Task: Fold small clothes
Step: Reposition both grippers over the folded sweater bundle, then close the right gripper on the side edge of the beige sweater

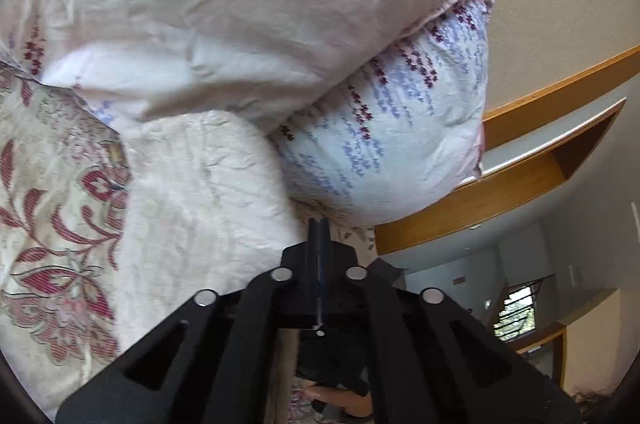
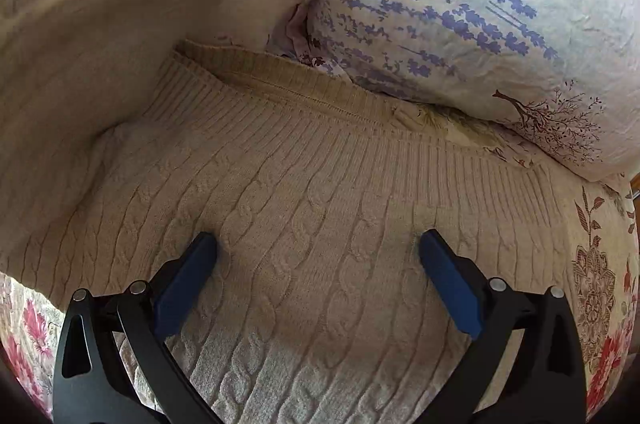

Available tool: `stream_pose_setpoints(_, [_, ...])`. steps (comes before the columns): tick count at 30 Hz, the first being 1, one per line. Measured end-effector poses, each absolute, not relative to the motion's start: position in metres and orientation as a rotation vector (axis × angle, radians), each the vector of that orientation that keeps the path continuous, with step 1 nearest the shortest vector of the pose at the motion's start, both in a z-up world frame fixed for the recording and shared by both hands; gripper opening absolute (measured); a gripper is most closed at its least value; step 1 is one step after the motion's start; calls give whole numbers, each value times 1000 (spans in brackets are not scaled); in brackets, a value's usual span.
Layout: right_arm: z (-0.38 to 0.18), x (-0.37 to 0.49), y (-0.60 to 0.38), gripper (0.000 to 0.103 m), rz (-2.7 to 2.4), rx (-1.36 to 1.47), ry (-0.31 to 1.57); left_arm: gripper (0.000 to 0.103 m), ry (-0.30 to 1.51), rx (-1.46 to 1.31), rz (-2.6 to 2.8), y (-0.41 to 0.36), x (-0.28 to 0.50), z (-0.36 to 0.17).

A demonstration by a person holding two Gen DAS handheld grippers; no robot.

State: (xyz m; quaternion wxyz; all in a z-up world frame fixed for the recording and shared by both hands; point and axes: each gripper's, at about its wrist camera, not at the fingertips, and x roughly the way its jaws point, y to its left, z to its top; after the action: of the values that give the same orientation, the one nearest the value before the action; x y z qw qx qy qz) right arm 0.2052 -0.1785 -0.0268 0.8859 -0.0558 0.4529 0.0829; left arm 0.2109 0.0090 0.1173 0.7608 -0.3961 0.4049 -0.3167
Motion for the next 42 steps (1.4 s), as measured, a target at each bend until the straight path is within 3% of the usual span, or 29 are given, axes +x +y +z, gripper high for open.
stream_pose_setpoints(4, [-16, 187, -218, 99, 279, 56, 944, 0, 914, -795, -719, -27, 219, 116])
stream_pose_setpoints(9, [-8, 187, -260, 92, 527, 552, 957, 4, 907, -721, -650, -9, 213, 116])
stream_pose_setpoints(11, [-10, 194, -251, 92, 598, 682, 993, 28, 884, -664, -576, 11, 206, 120])
stream_pose_setpoints(12, [-11, 206, -246, 92, 620, 721, 1026, 47, 872, -633, -531, 18, 199, 122])
stream_pose_setpoints(13, [-14, 214, -238, 91, 628, 745, 1061, 57, 865, -601, -483, 26, 193, 123])
stream_pose_setpoints(17, [-33, 241, -215, 90, 611, 797, 1221, 62, 912, -537, -353, 45, 175, 109])
stream_pose_setpoints(22, [-41, 251, -208, 90, 657, 878, 1256, 61, 1048, -630, -330, 52, 165, 56])
stream_pose_setpoints(26, [-38, 252, -198, 88, 686, 854, 1258, 64, 1046, -605, -356, 31, 158, 48])
stream_pose_setpoints(28, [-38, 251, -189, 82, 690, 804, 1261, 68, 1040, -587, -361, 24, 155, 52])
stream_pose_setpoints(31, [-46, 253, -180, 58, 663, 780, 1259, 68, 1044, -590, -371, 18, 152, 53])
stream_pose_setpoints(32, [-49, 252, -179, 33, 662, 790, 1251, 68, 1045, -584, -371, 17, 151, 53])
stream_pose_setpoints(36, [-35, 248, -180, 23, 715, 817, 1152, 68, 1010, -584, -364, 19, 143, 63])
stream_pose_setpoints(42, [15, 243, -201, 18, 743, 781, 993, 69, 877, -677, -351, 40, 131, 85])
